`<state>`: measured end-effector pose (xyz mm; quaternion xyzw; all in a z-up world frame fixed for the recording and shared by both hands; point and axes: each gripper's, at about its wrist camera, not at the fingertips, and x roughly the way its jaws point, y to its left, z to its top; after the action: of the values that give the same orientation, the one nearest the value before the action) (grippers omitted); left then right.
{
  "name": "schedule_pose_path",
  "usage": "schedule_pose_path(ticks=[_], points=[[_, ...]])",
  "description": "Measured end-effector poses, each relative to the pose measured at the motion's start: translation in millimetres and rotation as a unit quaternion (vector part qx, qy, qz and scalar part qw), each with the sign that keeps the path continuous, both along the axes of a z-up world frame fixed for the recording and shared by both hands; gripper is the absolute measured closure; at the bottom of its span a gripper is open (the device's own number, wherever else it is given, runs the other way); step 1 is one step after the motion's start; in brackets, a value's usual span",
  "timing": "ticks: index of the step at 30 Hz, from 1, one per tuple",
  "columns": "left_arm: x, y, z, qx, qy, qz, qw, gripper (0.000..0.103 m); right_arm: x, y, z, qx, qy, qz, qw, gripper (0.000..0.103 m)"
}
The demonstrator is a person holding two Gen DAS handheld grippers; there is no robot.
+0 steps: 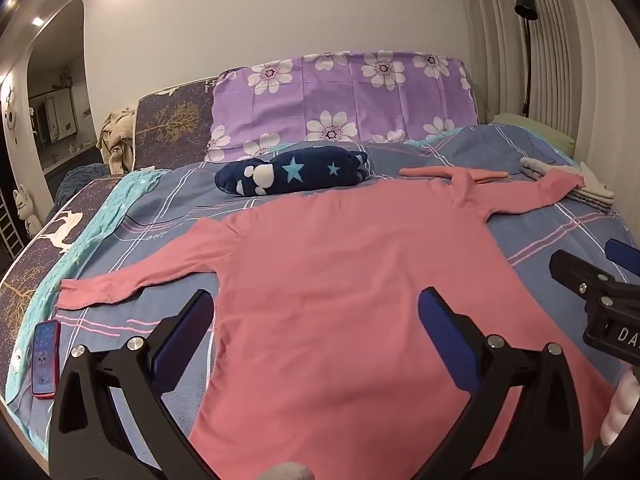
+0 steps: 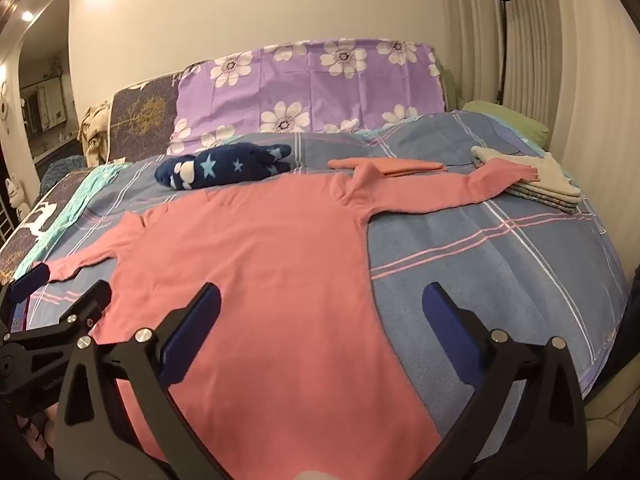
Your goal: Fold small clothes
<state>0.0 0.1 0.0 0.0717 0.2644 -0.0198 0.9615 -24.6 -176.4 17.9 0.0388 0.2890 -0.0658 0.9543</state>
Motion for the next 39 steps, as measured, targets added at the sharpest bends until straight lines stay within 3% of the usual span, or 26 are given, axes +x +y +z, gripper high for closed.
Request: schedule_pose_path(ticks=[9,15,22,30,39], points=[[10,-2,-6,0.003,0.011,-0.013,0.9998,0.001,8,-2,-8,-0.007,0.004,0.001,1.0,0.002],[11,-5,-18,0.007,-0.002,-0.023,0.9997,0.001,15,-2,-16,-0.008,0.011,-0.001,1.0,0.002],[15,-2,-21,-0.026,0.01,-0.041,0.9988,0.001,17,-1,-19,-0.009,0.009,-0.005,1.0,0.002],[17,-4,-24,-0.031,0.021,-0.079,0.9962,0.001,19,-3,-18,-0.009,0.009,-0.007,1.0,0.002],[15,-4,-23,-0.018,0.011,-0.064,0.9977,0.001,18,-3,-15,-0.014,-0.002,-0.004,1.0,0.002]])
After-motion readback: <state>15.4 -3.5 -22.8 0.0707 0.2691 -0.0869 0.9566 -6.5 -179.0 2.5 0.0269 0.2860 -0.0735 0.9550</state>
